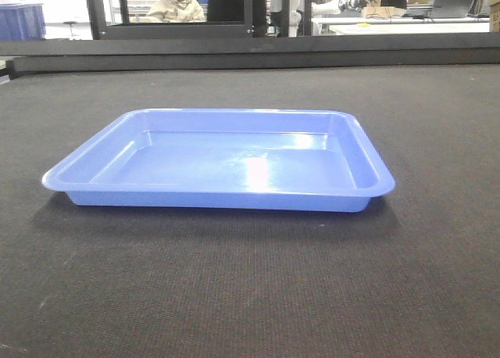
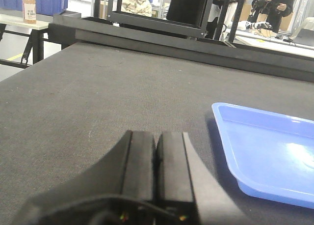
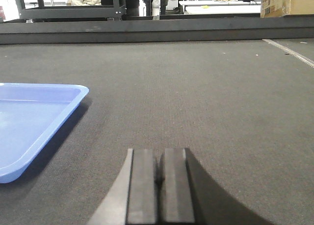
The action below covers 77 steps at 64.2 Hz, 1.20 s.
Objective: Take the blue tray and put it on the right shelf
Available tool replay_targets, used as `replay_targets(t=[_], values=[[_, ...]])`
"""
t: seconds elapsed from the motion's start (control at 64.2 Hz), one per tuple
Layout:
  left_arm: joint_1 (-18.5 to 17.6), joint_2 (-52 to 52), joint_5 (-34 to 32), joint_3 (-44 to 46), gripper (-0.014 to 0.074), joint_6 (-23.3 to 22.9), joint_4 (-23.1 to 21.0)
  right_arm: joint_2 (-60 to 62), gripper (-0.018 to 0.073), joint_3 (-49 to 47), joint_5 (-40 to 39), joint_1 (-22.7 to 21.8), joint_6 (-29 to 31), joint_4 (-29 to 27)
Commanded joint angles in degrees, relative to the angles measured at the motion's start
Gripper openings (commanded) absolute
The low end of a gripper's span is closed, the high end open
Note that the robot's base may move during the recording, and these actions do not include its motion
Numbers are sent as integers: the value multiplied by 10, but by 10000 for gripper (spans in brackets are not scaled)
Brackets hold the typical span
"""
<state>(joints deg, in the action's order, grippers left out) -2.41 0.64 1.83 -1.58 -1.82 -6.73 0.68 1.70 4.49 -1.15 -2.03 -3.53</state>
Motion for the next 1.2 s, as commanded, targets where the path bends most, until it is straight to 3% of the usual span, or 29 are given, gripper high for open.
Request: replay_targets(t=[0.0, 0.919, 0.981, 1.09, 1.183], values=[[-4, 9, -48, -18, -48, -1, -4, 11, 57, -14, -52, -1, 5, 0], [-4, 9, -53, -18, -48, -1, -16, 11, 57, -14, -65, -1, 5, 0], [-4, 9, -68, -17, -48, -1, -41, 11, 57, -14, -89, -1, 5, 0], [-4, 6, -110, 9, -48, -1, -35, 11, 57, -53, -103, -1, 5, -5], [-5, -7, -30, 96, -48, -1, 12, 10, 57, -131, -38, -1, 5, -5]])
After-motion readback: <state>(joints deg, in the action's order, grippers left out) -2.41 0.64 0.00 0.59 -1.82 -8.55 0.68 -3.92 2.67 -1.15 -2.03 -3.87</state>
